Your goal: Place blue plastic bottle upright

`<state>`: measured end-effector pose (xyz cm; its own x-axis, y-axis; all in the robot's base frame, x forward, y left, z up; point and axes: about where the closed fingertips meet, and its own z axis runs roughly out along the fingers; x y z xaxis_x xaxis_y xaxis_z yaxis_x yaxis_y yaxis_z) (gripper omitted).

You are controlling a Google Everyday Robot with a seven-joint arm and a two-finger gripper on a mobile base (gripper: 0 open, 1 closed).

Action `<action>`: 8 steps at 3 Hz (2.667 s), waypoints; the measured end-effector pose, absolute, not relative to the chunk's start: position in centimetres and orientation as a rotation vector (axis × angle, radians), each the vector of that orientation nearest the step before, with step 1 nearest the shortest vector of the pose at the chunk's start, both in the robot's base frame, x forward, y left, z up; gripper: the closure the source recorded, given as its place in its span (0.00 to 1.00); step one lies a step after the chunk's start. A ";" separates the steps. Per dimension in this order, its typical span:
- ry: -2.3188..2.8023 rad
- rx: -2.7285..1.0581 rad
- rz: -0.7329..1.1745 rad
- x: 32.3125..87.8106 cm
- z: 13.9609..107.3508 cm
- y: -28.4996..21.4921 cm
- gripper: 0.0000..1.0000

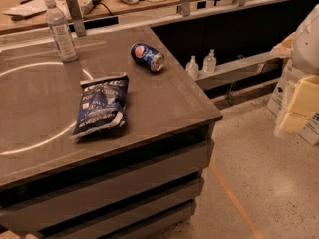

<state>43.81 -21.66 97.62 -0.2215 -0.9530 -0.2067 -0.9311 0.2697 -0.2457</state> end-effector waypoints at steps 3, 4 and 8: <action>2.247 -1.619 -0.043 49.2 97.4 -19.6 0.00; 2.242 -1.578 -0.016 52.2 97.6 -18.0 0.00; 2.298 -1.374 0.083 67.1 95.9 -10.1 0.00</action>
Offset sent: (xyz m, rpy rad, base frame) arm 0.0302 0.0076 -0.0057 0.0680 0.0037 -0.0603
